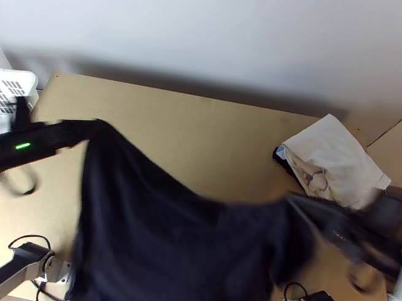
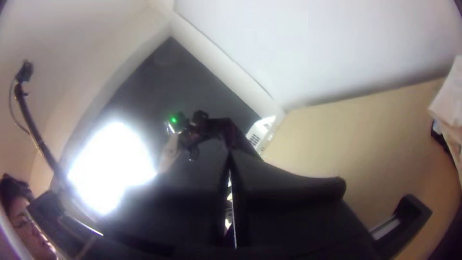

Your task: Fold the t-shirt

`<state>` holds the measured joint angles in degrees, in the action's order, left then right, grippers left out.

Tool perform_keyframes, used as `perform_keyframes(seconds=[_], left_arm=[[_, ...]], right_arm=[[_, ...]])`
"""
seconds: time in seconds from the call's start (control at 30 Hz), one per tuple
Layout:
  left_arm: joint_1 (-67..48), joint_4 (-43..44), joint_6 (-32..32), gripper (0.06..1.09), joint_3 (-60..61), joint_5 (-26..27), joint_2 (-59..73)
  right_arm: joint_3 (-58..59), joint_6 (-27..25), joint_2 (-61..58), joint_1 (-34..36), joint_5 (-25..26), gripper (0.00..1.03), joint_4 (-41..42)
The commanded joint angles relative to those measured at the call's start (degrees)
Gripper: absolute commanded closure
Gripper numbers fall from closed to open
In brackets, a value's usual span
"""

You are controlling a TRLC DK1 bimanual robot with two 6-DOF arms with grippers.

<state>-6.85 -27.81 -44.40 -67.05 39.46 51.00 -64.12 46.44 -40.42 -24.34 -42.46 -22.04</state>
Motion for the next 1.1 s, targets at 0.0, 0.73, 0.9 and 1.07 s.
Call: perform_keyframes(seconds=[0.0,0.73,0.9,1.07], left_arm=[[0.9,18.2,1.8,1.05,15.1,-0.9,19.5],[8.5,30.4,-1.2,1.05,-27.6,-17.1,71.9],[9.8,29.5,-0.9,1.05,-31.7,-18.6,74.9],[10.8,30.1,-0.9,0.23,-31.7,-16.2,74.2]], right_arm=[[26.4,-0.7,-4.8,6.0,0.6,1.00,20.5],[-12.2,-4.7,-61.0,10.7,21.6,1.00,23.4],[-16.8,-5.0,-63.8,10.3,24.5,1.00,22.7],[-17.0,-5.6,-61.3,9.2,26.0,0.07,23.3]])
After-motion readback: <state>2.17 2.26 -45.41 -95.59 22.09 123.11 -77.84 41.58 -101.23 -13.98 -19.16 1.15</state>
